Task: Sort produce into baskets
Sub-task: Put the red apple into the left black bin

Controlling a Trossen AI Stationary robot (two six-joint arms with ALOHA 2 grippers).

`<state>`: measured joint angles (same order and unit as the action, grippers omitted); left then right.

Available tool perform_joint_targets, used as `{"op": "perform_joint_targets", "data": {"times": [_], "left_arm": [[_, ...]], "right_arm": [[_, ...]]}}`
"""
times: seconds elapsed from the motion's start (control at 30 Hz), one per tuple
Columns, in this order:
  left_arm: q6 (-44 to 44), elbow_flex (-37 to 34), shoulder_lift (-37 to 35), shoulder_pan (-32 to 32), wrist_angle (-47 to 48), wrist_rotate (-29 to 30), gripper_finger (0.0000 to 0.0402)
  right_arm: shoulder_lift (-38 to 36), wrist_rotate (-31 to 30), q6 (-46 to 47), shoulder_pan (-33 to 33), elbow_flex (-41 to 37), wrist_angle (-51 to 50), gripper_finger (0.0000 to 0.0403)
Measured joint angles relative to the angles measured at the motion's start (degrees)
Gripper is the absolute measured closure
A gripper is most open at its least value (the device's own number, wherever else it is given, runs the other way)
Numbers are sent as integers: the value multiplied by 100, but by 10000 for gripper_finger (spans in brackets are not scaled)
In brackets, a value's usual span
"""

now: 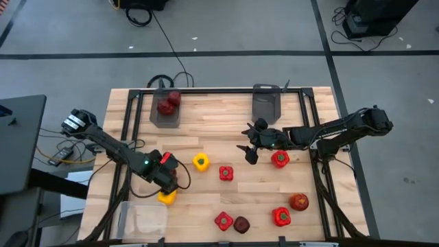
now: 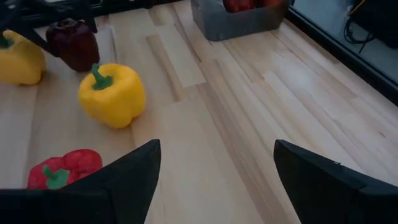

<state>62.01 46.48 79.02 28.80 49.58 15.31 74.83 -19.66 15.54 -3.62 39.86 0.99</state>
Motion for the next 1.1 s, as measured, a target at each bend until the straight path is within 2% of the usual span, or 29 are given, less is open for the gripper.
{"op": "perform_joint_targets", "data": {"times": [0.13,0.17,0.33,0.57,0.7,0.87,1.1], "left_arm": [[-343,6,-4,-375,8,-8,111],[-455,8,-19,-508,49,-16,114],[-1217,233,-219,-1479,678,15,114],[-2711,912,-734,-2953,1213,204,114],[-3453,1338,-760,-3742,1559,436,113],[-4335,1513,-760,-4796,1347,552,111],[-5016,1369,-646,-6074,1237,476,110]], "right_arm": [[0,5,81,0,0,35,80],[0,5,79,0,0,33,80],[0,50,82,-5,0,27,80],[0,131,147,-64,0,-172,80],[4,128,147,-126,0,-201,80],[4,127,147,-131,0,-194,80],[4,173,149,-131,0,-275,80]]}}
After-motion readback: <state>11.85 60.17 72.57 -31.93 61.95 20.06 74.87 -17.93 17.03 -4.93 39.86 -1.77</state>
